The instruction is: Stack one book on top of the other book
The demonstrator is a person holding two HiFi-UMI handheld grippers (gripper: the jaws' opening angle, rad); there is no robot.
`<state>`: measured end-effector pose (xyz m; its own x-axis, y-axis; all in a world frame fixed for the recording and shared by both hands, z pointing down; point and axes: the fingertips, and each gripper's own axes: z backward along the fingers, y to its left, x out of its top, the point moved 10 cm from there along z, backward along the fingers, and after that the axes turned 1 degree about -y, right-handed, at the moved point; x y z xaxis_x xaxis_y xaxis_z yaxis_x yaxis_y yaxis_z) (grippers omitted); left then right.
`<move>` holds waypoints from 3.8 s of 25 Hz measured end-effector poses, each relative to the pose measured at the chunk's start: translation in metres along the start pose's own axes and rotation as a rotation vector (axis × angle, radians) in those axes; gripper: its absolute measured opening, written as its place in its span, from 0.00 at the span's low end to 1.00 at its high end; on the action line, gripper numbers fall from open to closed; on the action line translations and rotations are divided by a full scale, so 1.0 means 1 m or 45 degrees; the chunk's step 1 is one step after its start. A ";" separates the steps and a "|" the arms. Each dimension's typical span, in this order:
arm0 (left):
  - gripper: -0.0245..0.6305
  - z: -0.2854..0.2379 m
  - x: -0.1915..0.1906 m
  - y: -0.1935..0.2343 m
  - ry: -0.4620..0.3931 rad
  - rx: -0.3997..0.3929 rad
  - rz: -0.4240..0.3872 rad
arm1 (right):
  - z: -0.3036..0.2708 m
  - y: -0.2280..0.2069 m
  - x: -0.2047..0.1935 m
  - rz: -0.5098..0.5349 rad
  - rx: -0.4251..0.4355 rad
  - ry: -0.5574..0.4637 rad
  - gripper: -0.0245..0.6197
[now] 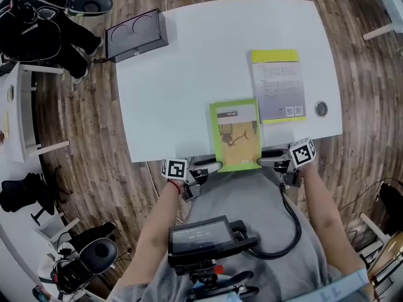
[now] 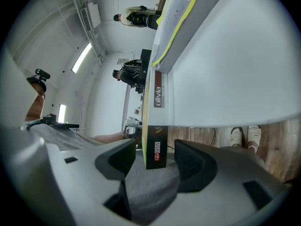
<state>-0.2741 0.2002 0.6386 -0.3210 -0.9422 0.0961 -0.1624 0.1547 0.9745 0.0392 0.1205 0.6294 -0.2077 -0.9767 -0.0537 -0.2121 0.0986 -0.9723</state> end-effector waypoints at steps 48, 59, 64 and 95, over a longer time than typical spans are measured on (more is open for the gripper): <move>0.27 -0.024 0.006 -0.027 0.026 -0.161 -0.185 | -0.029 0.030 0.016 0.076 0.132 0.014 0.28; 0.27 -0.068 0.031 -0.082 0.045 -0.184 -0.171 | 0.029 0.054 0.054 0.091 0.192 -0.031 0.28; 0.27 -0.072 0.036 -0.096 0.076 -0.183 -0.188 | 0.037 0.064 0.056 0.101 0.177 -0.048 0.28; 0.27 -0.198 0.104 -0.116 0.005 -0.170 -0.106 | 0.144 0.010 0.134 0.021 0.283 -0.100 0.28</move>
<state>-0.1042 0.0258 0.5758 -0.3081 -0.9512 0.0147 -0.0628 0.0357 0.9974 0.1471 -0.0366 0.5796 -0.1328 -0.9880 -0.0794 0.0080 0.0790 -0.9968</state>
